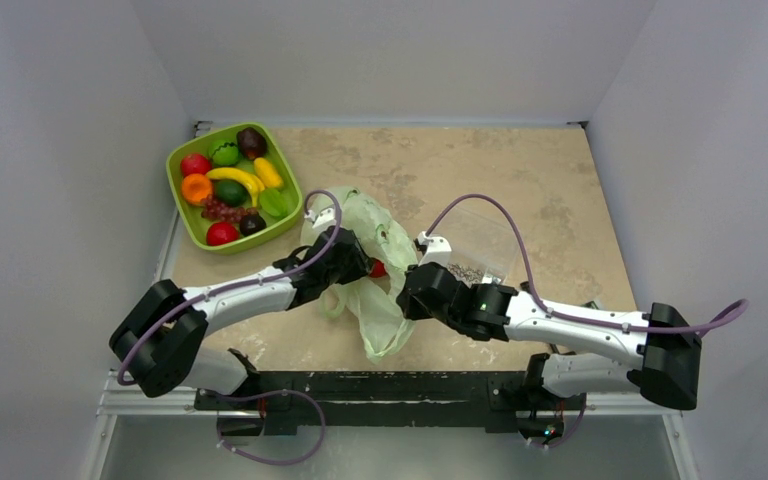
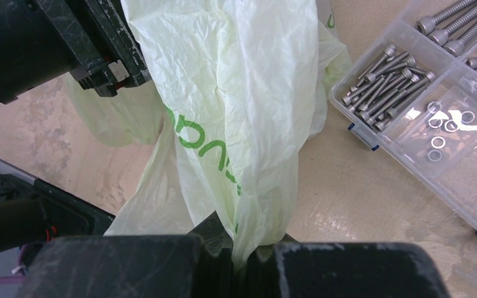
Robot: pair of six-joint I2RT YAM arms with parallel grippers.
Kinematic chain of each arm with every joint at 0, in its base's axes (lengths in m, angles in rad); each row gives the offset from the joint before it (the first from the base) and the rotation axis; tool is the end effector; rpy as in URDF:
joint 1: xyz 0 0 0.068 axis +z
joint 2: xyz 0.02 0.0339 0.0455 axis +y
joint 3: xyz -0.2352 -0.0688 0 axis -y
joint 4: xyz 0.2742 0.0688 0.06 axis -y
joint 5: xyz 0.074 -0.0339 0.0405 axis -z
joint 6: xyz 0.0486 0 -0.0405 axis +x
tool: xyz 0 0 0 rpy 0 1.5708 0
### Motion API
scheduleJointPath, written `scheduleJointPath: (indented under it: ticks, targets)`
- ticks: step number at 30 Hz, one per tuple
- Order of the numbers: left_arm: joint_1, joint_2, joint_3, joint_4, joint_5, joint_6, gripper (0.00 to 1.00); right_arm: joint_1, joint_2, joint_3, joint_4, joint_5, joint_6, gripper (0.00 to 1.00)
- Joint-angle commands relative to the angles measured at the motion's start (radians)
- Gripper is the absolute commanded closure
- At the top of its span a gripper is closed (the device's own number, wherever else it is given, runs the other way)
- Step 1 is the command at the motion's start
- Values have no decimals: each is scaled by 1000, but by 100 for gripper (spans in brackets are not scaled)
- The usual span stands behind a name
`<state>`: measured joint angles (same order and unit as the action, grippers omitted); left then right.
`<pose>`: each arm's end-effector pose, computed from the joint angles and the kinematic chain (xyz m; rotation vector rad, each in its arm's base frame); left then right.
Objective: Take the fake fruits out of the plastic bag
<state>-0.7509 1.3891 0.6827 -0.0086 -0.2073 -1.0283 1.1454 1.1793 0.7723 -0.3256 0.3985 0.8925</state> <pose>0.2384 -0.2089 0.1328 -0.4378 2.3252 -0.6825 0.1386 0.2601 0.1980 -0.0850 2.3126 0.6304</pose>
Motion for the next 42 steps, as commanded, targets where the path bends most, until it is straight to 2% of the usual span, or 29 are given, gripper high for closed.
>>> scheduleJointPath:
  ticks: [1, 6, 11, 16, 18, 25, 30, 34, 38, 42]
  targets:
    - [-33, -58, 30, 15, -121, 56, 64, 5, 2, 34, 5, 3, -14, 100]
    - [-34, -84, 31, -37, -146, 68, 60, 5, -6, 22, 5, 5, -12, 100]
    - [-31, -36, 53, -34, -137, 63, 60, 5, -10, 22, 7, 5, -11, 100]
    - [-20, 50, 100, -33, -113, 34, 37, 5, -16, 31, -4, 8, -13, 100]
    - [-18, 83, 111, -10, -103, 28, 31, 5, -19, 35, -12, 11, -16, 100]
    - [-15, 221, 177, -8, -107, 11, 27, 6, -18, 35, -16, 20, -24, 100]
    - [-13, 305, 243, -27, -119, 49, 32, 5, -3, 14, -3, 23, -19, 100]
    - [-13, 314, 246, -44, -157, 91, 38, 5, 11, -11, 11, 13, -9, 100]
    - [-8, 303, 220, -23, -168, 128, 59, 5, 22, -16, 13, 18, -8, 100]
    - [-7, 253, 183, -21, -165, 152, 72, 5, 14, -21, 16, 20, -8, 100]
